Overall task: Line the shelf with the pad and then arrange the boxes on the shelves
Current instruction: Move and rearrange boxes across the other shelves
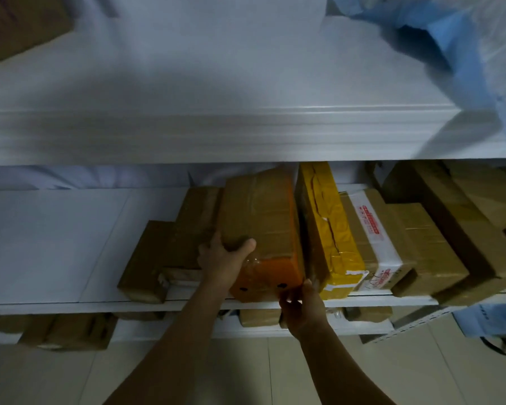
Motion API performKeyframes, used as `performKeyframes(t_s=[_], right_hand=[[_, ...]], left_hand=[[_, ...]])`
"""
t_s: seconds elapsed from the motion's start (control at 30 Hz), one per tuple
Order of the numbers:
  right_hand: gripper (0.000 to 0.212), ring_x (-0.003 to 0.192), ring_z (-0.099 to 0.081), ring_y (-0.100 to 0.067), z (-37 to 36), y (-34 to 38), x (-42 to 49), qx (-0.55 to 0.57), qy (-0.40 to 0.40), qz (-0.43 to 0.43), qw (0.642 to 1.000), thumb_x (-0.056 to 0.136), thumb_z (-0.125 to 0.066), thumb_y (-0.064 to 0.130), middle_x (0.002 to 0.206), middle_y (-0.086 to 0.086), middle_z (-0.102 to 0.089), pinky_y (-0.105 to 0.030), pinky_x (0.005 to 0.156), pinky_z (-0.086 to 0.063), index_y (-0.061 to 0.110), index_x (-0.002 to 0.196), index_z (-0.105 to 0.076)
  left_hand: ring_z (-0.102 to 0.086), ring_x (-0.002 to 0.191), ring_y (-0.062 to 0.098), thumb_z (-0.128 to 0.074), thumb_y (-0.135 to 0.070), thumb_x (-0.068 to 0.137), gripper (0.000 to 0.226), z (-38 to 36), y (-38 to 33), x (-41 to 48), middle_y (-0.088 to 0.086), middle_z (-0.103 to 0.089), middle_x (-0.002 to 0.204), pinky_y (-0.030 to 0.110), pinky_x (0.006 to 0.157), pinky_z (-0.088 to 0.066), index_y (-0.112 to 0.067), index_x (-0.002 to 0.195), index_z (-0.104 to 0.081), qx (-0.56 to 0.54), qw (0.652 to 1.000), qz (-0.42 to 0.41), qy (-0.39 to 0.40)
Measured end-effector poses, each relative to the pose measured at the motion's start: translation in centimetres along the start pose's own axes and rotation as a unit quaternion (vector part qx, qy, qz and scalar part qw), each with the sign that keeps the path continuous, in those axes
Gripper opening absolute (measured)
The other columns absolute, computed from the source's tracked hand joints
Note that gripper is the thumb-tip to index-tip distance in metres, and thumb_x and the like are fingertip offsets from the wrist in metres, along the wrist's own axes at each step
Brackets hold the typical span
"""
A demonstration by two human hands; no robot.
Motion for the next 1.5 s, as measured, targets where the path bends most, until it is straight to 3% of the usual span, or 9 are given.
performKeyframes(t_s=[0.23, 0.33, 0.53, 0.77, 0.87, 1.17, 1.23, 1.37, 1.5], right_hand=[[0.021, 0.113, -0.053, -0.036, -2.9, -1.1, -0.3, -0.092, 0.055, -0.031, 0.994, 0.100, -0.040, 0.026, 0.104, -0.014, -0.059, -0.050, 0.102, -0.040, 0.012, 0.115, -0.043], [0.007, 0.101, -0.059, -0.033, -2.3, -1.8, -0.5, -0.155, 0.019, -0.047, 0.987, 0.098, -0.046, 0.016, 0.098, -0.017, -0.061, -0.044, 0.092, -0.045, 0.012, 0.092, -0.049], [0.012, 0.089, -0.061, -0.030, -3.8, -6.1, -1.2, -0.237, 0.022, -0.083, 0.968, 0.092, -0.055, 0.010, 0.091, -0.017, -0.061, -0.036, 0.074, -0.051, 0.002, 0.100, -0.057], [0.049, 0.105, -0.060, -0.031, -9.3, -10.9, -1.1, -0.375, 0.050, -0.015, 0.925, 0.095, -0.054, 0.025, 0.115, -0.014, -0.058, -0.035, 0.067, -0.052, 0.025, 0.141, -0.034], [0.049, 0.101, -0.059, -0.031, -9.5, -11.9, -0.9, -0.391, 0.028, 0.008, 0.920, 0.093, -0.056, 0.026, 0.106, -0.014, -0.058, -0.046, 0.085, -0.052, 0.031, 0.136, -0.033], [0.057, 0.092, -0.057, -0.024, -6.8, -10.9, -2.1, -0.329, -0.086, 0.087, 0.936, 0.084, -0.067, 0.009, 0.117, -0.012, -0.059, -0.036, 0.072, -0.046, 0.014, 0.132, -0.038], [0.047, 0.092, -0.059, -0.026, -6.4, -11.6, -2.0, -0.335, -0.104, 0.064, 0.934, 0.085, -0.065, 0.012, 0.112, -0.014, -0.060, -0.035, 0.070, -0.048, 0.008, 0.127, -0.045], [0.007, 0.076, -0.060, -0.023, -6.1, -12.6, -2.6, -0.358, -0.112, 0.032, 0.926, 0.090, -0.057, 0.010, 0.088, -0.017, -0.062, -0.028, 0.060, -0.046, 0.003, 0.089, -0.058], [0.009, 0.060, -0.052, -0.016, -7.2, -13.7, -3.6, -0.392, -0.066, 0.013, 0.917, 0.092, -0.054, 0.011, 0.073, -0.010, -0.060, -0.024, 0.053, -0.038, 0.010, 0.084, -0.059]], left_hand=[[-0.024, 0.134, 0.033, -0.060, -0.051, 0.082, 0.085, -4.0, -2.3, -0.6, 0.009, -0.023, 0.148, 0.048, 0.101, -0.034, -0.033, 0.149, -0.011, 0.112, 0.990, -0.076, -0.033], [-0.029, 0.134, 0.029, -0.058, -0.047, 0.086, 0.072, -2.9, -2.7, -0.6, 0.009, -0.031, 0.145, 0.043, 0.100, -0.035, -0.028, 0.147, -0.025, 0.079, 0.991, -0.103, -0.039], [-0.038, 0.128, 0.040, -0.056, -0.033, 0.091, 0.057, 8.6, 3.7, 2.2, 0.024, -0.041, 0.138, 0.050, 0.104, -0.035, -0.004, 0.137, -0.041, 0.127, 0.967, -0.021, -0.219], [-0.031, 0.134, 0.037, -0.052, -0.050, 0.089, 0.075, 10.0, 8.1, 7.4, 0.018, -0.036, 0.146, 0.049, 0.107, -0.030, -0.007, 0.145, -0.028, 0.281, 0.956, -0.001, -0.082], [-0.038, 0.128, 0.032, -0.058, -0.050, 0.083, 0.061, 8.8, 7.9, 6.6, 0.011, -0.044, 0.136, 0.048, 0.104, -0.030, -0.015, 0.132, -0.047, 0.267, 0.960, -0.028, -0.076], [-0.044, 0.120, 0.027, -0.049, -0.042, 0.092, 0.031, 8.8, 7.1, 4.0, 0.005, -0.054, 0.124, 0.041, 0.098, -0.031, -0.022, 0.114, -0.061, 0.259, 0.952, -0.125, -0.100], [-0.034, 0.128, 0.033, -0.059, -0.031, 0.086, 0.045, 11.1, 7.7, 4.4, 0.011, -0.043, 0.139, 0.049, 0.103, -0.025, -0.021, 0.130, -0.052, 0.282, 0.938, -0.120, -0.161], [-0.019, 0.137, 0.041, -0.075, -0.040, 0.071, 0.096, 12.9, 13.5, 6.6, 0.019, -0.013, 0.151, 0.065, 0.105, -0.026, -0.025, 0.147, -0.018, 0.308, 0.946, 0.039, -0.095], [-0.032, 0.121, 0.043, -0.078, -0.040, 0.069, 0.098, 14.8, 14.0, 6.1, 0.024, -0.031, 0.135, 0.054, 0.090, -0.047, -0.013, 0.144, -0.021, 0.246, 0.957, 0.036, -0.146]])
Point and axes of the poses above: each hand's wrist, its own x-axis towards the middle knuckle, its own z-axis out of the back of the hand, y = z × x, the point moved 10 cm from there along x, towards the middle knuckle
